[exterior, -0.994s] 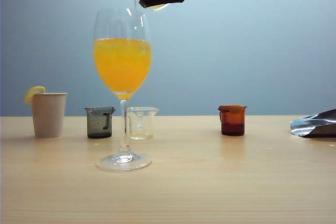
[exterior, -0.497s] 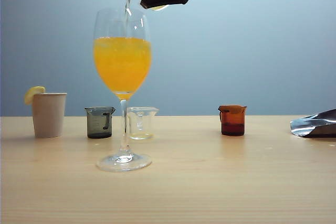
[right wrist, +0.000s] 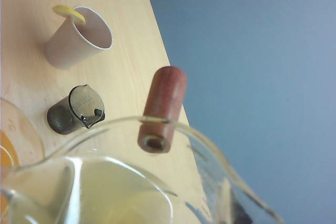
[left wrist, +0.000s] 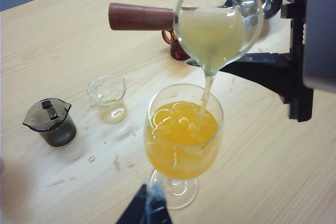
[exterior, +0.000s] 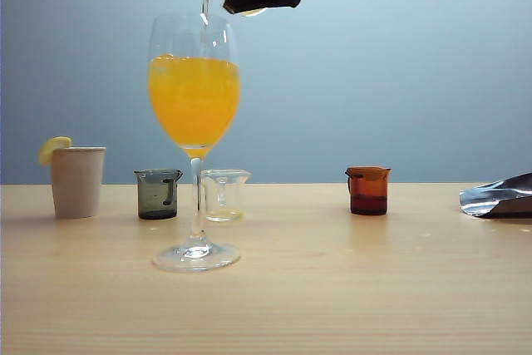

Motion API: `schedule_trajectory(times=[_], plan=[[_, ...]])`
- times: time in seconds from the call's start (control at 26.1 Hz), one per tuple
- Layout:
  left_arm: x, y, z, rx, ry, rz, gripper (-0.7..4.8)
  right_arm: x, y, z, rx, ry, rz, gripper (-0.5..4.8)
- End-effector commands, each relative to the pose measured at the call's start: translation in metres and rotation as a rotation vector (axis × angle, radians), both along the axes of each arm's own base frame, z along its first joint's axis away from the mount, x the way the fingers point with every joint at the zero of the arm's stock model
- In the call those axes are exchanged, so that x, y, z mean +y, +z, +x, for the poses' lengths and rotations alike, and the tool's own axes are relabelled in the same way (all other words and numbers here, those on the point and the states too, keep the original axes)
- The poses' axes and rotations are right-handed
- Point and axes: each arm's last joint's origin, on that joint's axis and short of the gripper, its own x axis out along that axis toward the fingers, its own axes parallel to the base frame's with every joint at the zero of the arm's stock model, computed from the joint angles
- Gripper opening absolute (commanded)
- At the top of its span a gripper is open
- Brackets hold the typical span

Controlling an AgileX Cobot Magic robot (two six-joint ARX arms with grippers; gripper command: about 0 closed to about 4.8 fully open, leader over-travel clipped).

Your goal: Pick up the third measuring cup from the left, pour the pineapple juice inside into the goblet, and finally put the measuring cup back in its original place.

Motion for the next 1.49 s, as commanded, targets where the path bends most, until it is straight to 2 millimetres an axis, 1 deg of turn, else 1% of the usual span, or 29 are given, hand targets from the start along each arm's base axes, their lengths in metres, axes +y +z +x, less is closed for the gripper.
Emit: schedule_trajectory(times=[0.04,0.19,0.84,1.3,1.49], plan=[[0.0,0.0017,-0.0005,-0.009,-0.004,-0.007,-0.05,0.0006,0.0076,-0.0006,-0.053,0.014,0.01,2.05],[0.0,0.0017,-0.0005,-0.009,-0.004,-0.007,-0.05,0.0011,0.0076,-0.0011,-0.066,0.049,-0.004,2.05],[0.0,0.0017,-0.0004,-0.009,-0.004,-0.007,-0.05,0.0011,0.0076,-0.001,-0.087,0.052,-0.028,2.05],[0.0,0.0017,-0.0004,-0.009,-0.004,-0.007,-0.05,0.001,0.0075,-0.001,-0.152,0.07,-0.1,2.05],[0.0,0.0017,-0.0004,-0.009,-0.004,-0.007,-0.05,0.001,0.0075,-0.001,-0.154,0.071,-0.103,2.05]])
